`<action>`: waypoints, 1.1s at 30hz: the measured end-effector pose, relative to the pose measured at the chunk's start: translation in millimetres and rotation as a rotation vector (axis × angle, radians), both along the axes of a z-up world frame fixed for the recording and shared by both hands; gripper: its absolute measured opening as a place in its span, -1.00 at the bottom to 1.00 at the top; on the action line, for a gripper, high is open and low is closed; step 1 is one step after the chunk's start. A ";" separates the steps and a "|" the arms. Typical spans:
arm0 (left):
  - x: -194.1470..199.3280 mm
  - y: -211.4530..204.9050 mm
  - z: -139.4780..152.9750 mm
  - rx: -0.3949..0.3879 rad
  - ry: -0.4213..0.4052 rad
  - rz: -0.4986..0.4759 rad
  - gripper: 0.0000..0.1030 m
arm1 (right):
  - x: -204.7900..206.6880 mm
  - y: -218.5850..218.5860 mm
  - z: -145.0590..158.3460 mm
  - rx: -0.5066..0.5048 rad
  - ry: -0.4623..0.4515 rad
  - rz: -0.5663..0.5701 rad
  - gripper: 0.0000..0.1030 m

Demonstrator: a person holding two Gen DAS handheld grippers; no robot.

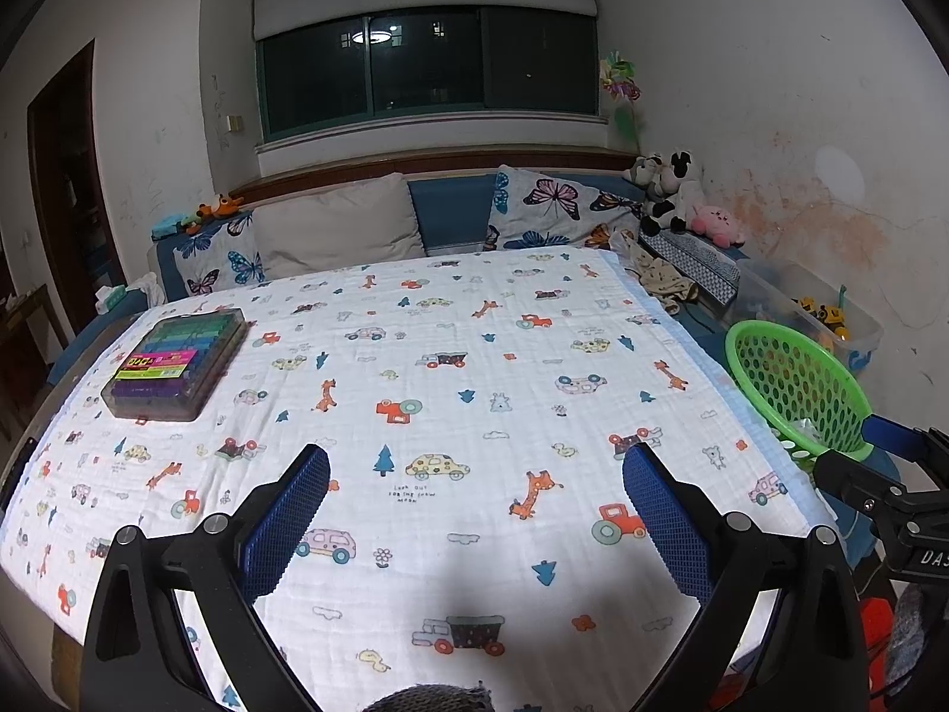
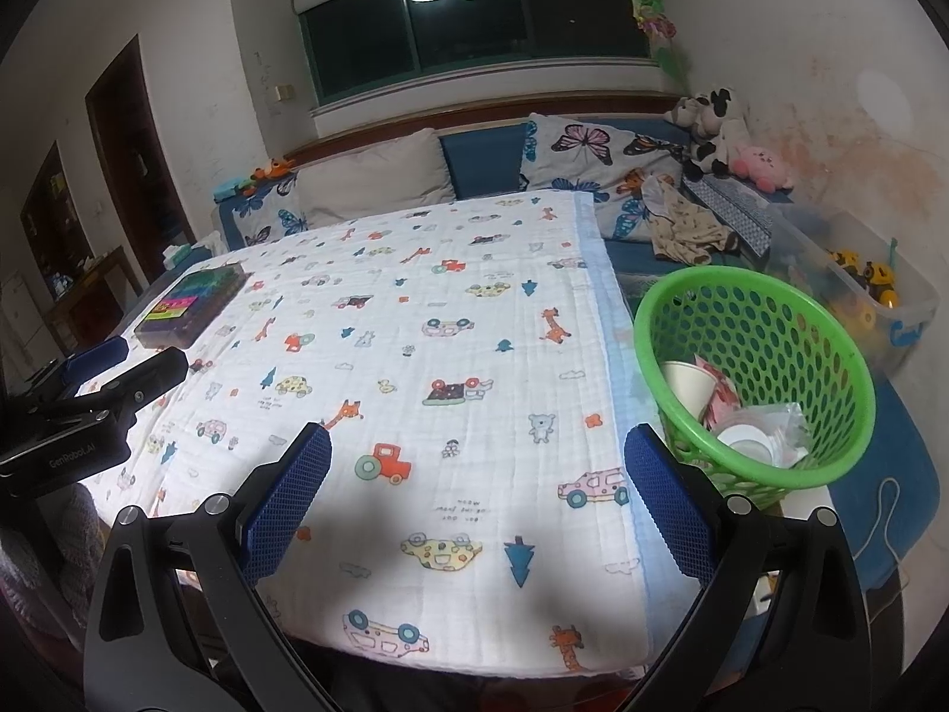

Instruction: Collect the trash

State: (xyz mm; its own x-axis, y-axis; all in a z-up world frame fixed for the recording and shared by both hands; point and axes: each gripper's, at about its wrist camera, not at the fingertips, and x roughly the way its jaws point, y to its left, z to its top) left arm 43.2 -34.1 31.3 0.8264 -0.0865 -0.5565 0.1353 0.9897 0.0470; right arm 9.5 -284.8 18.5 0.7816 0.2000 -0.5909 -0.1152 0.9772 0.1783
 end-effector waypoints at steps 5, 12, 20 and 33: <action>0.0 -0.1 -0.2 -0.001 0.001 -0.001 0.86 | 0.0 0.2 -0.2 0.000 0.001 0.001 0.91; -0.6 -0.6 -0.9 0.000 0.002 -0.001 0.86 | 0.3 -0.2 -1.3 0.000 0.002 0.001 0.91; -1.4 -0.1 -2.5 -0.001 0.004 0.001 0.86 | 0.4 -0.2 -2.4 0.002 0.003 0.004 0.91; -2.6 -0.8 -5.9 0.001 0.004 0.003 0.86 | 0.9 -0.1 -3.6 0.001 0.002 0.004 0.91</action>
State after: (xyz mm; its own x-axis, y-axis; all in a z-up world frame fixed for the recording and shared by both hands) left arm 40.6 -34.9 25.4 0.8244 -0.0838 -0.5598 0.1328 0.9900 0.0473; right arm 10.4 -284.9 14.9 0.7793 0.2038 -0.5926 -0.1189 0.9766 0.1794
